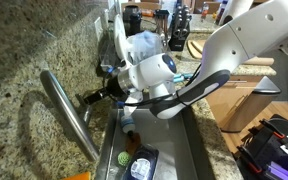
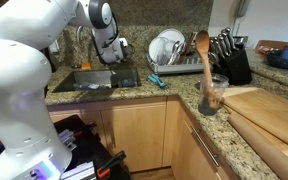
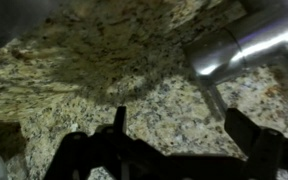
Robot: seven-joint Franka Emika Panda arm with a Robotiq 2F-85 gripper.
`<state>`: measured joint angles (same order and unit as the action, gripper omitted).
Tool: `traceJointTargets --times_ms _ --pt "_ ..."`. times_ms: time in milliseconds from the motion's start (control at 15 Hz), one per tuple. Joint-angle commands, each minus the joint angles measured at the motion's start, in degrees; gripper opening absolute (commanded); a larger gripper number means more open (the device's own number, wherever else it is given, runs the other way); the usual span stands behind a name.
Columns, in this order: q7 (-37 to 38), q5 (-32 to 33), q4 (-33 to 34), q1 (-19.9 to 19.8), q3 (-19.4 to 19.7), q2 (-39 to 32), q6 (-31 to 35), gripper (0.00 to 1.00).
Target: Close the tap
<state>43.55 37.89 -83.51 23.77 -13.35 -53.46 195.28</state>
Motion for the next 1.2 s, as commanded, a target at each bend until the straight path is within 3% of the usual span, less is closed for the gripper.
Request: traceJointTargets --times_ms 0,67,133,267,333,533,733,1000,1067,1133 --pt "5.34 9.90 -8.55 -11.11 -15.71 3.65 -1.27 1.00" --pt "6.88 11.62 -9.76 -14.34 -20.41 3.49 -3.57 1.00" --pt "4.68 8.49 -4.44 -8.82 -13.66 1.31 -0.89 1.00" --pt "5.48 10.19 -6.53 -12.21 -19.08 1.71 -2.42 1.00" --pt "6.53 8.81 -8.73 -10.31 -14.70 6.99 -4.91 1.00" --pt "9.46 7.85 -15.05 -8.45 -8.34 16.32 -8.87 1.00" --pt "15.26 9.50 -19.98 -6.51 -4.40 24.77 -14.77 1.00" --pt "20.19 6.55 -30.98 -9.58 -9.10 37.27 -26.52 1.00" --pt "18.59 8.75 -22.22 -7.70 -7.14 29.29 -22.02 1.00" --pt "19.33 7.97 -24.85 -7.92 -7.84 32.20 -24.28 1.00"
